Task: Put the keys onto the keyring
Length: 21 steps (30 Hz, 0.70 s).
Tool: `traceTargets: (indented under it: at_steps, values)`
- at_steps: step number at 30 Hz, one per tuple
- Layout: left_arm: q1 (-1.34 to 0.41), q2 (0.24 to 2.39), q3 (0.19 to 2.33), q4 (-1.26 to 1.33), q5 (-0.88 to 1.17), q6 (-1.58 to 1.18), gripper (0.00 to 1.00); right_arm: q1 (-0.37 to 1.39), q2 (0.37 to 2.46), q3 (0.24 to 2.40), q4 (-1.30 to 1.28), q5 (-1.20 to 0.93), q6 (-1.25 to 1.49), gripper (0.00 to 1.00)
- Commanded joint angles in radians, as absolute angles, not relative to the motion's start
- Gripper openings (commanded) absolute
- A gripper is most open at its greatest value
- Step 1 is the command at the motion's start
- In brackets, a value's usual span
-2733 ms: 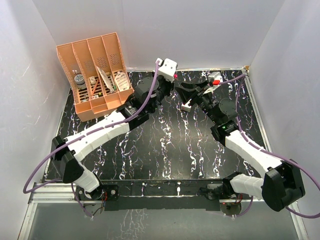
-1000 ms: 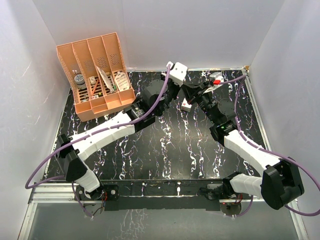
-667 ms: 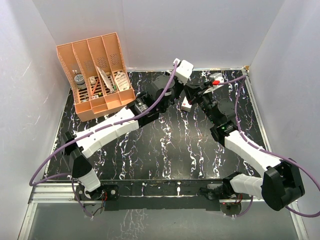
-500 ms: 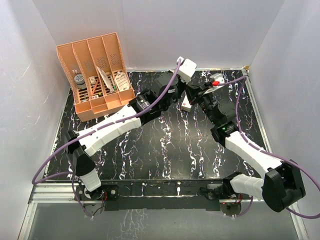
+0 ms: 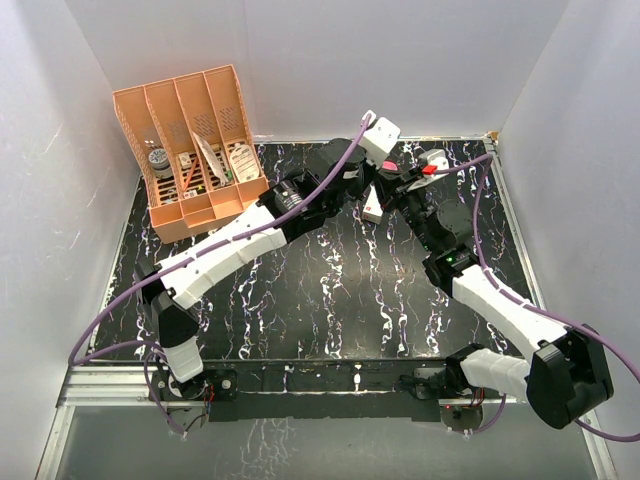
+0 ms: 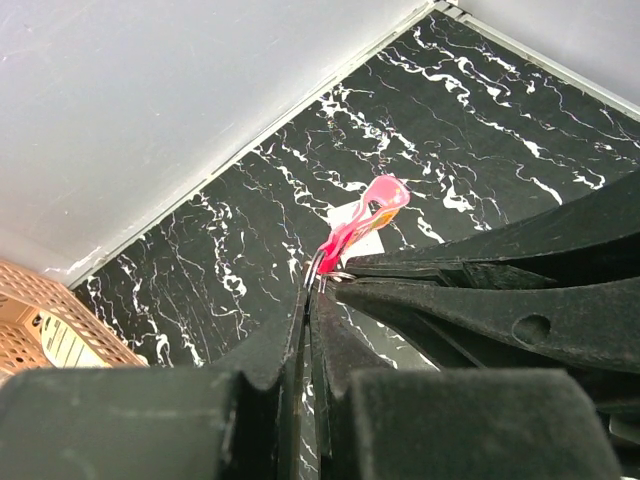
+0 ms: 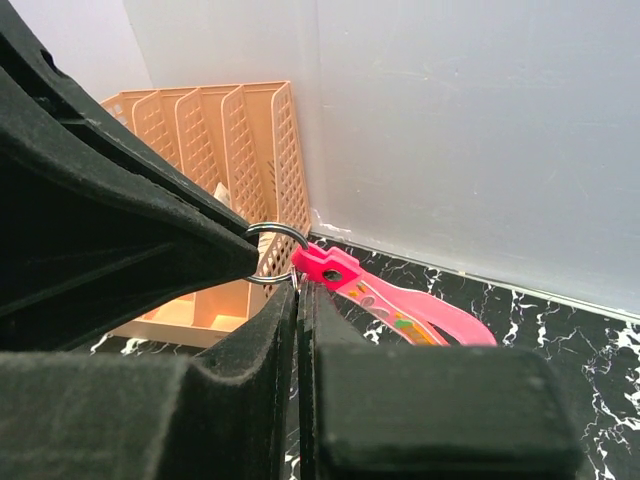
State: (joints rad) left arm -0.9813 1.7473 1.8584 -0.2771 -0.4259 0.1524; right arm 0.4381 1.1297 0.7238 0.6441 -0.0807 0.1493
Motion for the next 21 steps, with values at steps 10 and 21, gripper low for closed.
traceTargets:
  at_steps: [10, 21]
  values:
    - [-0.986, 1.764, 1.943, -0.396, -0.433, 0.161, 0.00, 0.436, 1.088, 0.756, 0.646, -0.047, 0.119, 0.18]
    - [-0.968, 1.682, 1.836, -0.338, -0.395, 0.224, 0.00, 0.436, 0.999, 0.756, 0.565, 0.042, 0.092, 0.46]
